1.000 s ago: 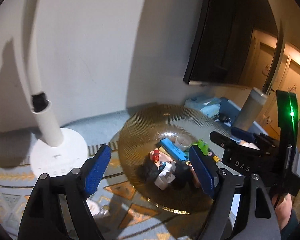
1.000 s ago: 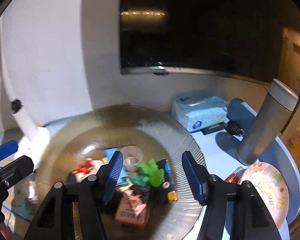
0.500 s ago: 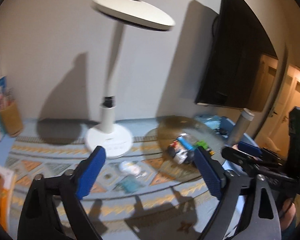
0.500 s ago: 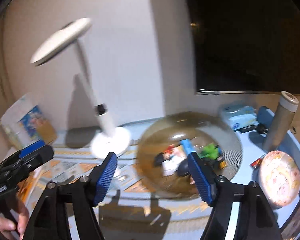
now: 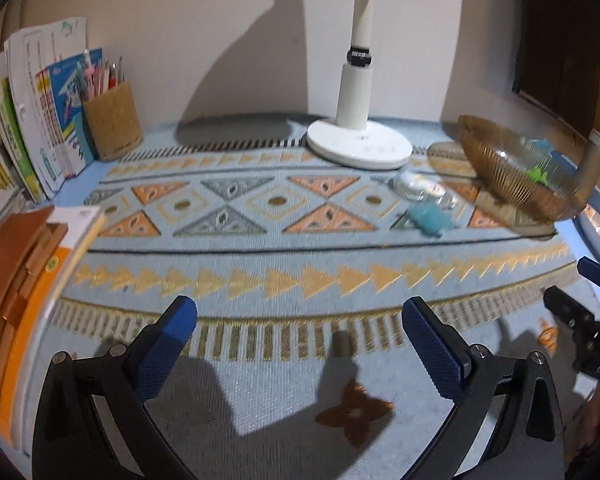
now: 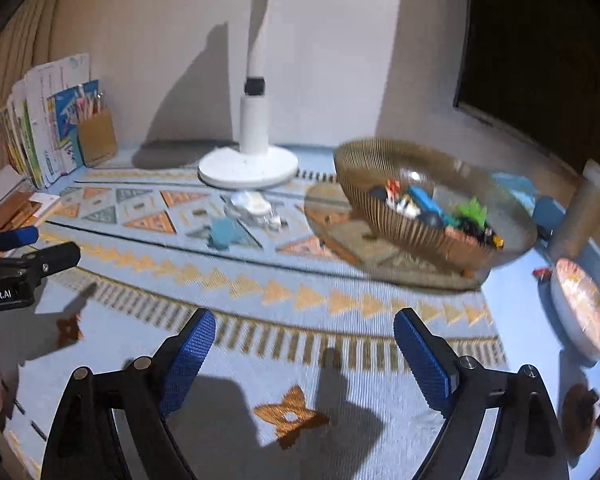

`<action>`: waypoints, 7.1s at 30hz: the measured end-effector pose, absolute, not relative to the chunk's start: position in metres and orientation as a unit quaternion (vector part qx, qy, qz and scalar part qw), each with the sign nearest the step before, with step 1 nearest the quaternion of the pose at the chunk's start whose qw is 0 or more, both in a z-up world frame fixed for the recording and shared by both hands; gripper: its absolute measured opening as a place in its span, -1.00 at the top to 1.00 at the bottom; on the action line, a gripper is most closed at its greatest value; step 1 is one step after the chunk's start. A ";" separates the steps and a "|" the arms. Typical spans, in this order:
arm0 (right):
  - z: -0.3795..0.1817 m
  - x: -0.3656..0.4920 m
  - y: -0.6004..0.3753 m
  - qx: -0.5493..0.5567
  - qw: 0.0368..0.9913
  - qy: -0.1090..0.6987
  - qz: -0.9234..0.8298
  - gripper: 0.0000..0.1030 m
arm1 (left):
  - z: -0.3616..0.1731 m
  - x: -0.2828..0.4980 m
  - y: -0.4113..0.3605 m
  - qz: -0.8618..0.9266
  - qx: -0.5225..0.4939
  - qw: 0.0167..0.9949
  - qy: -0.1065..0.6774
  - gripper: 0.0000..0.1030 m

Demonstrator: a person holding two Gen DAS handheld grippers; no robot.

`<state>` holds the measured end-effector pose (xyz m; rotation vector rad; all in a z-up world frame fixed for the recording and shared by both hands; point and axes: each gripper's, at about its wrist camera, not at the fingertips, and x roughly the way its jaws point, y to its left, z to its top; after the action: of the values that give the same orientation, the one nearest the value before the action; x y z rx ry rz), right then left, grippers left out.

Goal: Organize rigid objects
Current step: 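Withdraw both open tools from the bowl back over the table, then grasp the light-blue translucent figure with the left tool while the right tool grasps the clear tape dispenser, then lift the blue figure and tape dispenser and carry them over the bowl, then open both tools to drop the blue figure and dispenser into the bowl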

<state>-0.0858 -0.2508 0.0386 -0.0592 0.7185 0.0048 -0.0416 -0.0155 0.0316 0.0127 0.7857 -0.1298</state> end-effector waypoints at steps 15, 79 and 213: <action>0.031 -0.077 -0.255 -0.015 0.926 0.377 0.006 -0.81 | 0.028 -0.042 -0.028 -0.072 0.045 0.917 0.389 -0.99; 0.013 0.118 -0.193 -0.054 0.881 0.456 0.116 -0.05 | 0.016 0.064 -0.067 -0.235 0.005 0.863 0.448 0.12; 0.107 0.040 -0.511 0.211 0.906 0.347 -0.116 0.26 | 0.103 0.119 -0.255 -0.311 0.001 0.875 0.370 -0.53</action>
<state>0.0396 -0.5111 0.1071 0.4354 0.7171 -0.2399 0.1193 -0.2545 0.1033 0.0025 0.7733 -0.6489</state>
